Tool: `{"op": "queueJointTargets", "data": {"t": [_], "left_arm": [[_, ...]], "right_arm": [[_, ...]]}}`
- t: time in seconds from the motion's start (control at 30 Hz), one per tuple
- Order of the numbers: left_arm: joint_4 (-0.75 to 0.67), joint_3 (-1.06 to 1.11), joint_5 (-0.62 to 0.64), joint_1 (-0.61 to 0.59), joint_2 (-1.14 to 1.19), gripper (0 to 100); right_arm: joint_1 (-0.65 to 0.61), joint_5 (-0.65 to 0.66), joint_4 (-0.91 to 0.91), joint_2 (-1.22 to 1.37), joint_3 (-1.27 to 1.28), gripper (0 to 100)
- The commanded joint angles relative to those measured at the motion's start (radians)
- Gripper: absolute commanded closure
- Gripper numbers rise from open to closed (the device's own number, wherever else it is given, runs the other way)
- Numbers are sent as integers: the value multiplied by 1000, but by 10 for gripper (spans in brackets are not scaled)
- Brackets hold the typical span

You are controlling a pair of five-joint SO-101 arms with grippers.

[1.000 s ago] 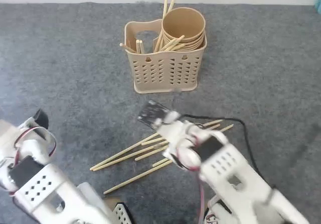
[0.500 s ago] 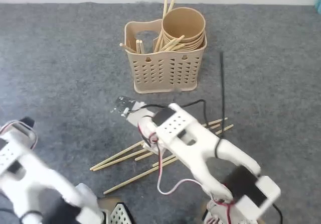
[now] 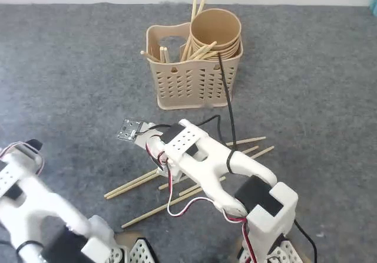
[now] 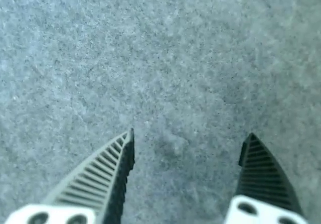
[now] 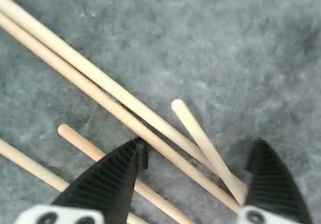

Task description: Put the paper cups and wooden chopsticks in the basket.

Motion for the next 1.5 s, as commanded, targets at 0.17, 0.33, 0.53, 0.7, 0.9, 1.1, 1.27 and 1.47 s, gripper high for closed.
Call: {"op": "queueJointTargets", "data": {"t": [0.17,0.33,0.53,0.7,0.9,1.1,1.27,1.47], "left_arm": [[-23,-45,8,0,0,680],[-61,-13,8,2,-5,680],[-63,-8,8,2,-6,680],[-63,-8,8,2,-3,680],[-63,-8,8,2,-2,680],[-63,-8,8,2,0,680],[-61,-7,8,2,0,680],[-61,-7,8,2,0,680]], "right_arm": [[-1,8,44,-35,-54,958],[-4,6,145,-200,-54,991],[-1,8,242,-481,-54,991],[4,9,246,-727,-51,991],[4,8,232,-967,-54,991],[64,-86,70,-1136,-49,991],[157,-172,-145,-1202,-18,991],[234,-261,-426,-1231,123,991]]}}
